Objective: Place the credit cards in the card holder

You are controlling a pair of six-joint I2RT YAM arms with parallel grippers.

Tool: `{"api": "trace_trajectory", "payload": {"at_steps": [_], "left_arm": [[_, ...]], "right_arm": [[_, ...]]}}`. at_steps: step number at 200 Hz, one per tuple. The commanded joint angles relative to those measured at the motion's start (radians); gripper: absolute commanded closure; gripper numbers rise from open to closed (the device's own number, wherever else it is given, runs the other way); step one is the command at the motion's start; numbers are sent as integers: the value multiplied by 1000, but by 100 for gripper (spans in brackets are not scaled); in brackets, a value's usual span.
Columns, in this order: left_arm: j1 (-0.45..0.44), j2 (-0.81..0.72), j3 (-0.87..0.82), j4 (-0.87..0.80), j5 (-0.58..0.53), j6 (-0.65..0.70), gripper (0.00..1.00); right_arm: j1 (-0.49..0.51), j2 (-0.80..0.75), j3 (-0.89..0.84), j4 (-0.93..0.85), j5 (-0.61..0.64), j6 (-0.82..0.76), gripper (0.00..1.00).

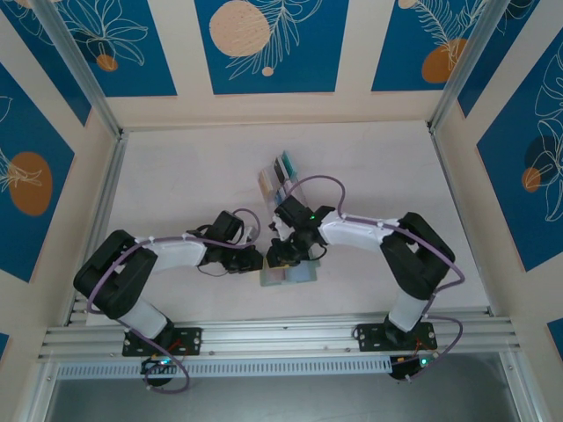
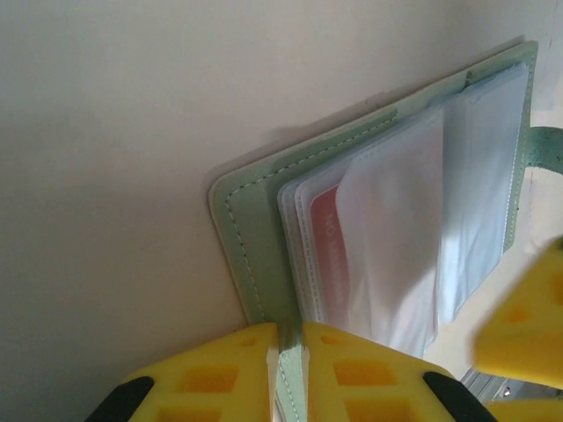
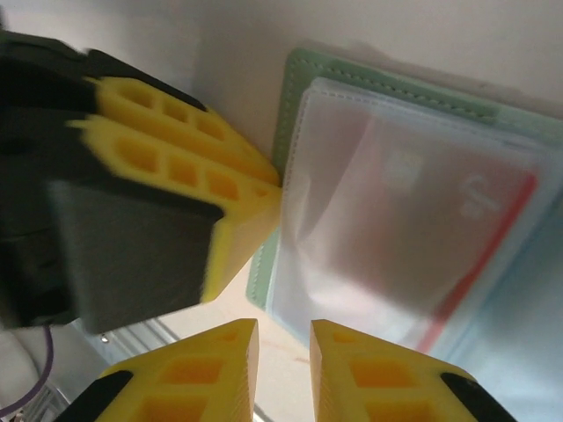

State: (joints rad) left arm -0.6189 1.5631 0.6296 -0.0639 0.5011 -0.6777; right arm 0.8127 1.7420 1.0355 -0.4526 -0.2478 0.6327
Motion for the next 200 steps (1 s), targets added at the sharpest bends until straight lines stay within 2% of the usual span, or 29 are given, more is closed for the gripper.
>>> {"api": "trace_trajectory", "payload": {"at_steps": [1, 22, 52, 87, 125, 156, 200], "left_arm": [[11, 11, -13, -45, 19, 16, 84], [12, -7, -12, -54, 16, 19, 83], [45, -76, -13, -76, 35, 18, 74], [111, -184, 7, -144, 67, 29, 66], [175, -256, 68, -215, 72, 49, 66], [197, -193, 157, -178, 104, 39, 67], [203, -13, 296, -93, 145, -2, 69]], "right_arm": [[2, 42, -1, 25, -10, 12, 78], [-10, 51, -11, 22, -8, 6, 78], [-50, -34, -28, -4, -7, -8, 77], [-138, -171, -12, -86, -4, -51, 66], [-258, -245, 91, -213, 81, -133, 55], [-314, -173, 224, -270, 122, -200, 51], [-351, -19, 406, -305, 159, -246, 49]]}}
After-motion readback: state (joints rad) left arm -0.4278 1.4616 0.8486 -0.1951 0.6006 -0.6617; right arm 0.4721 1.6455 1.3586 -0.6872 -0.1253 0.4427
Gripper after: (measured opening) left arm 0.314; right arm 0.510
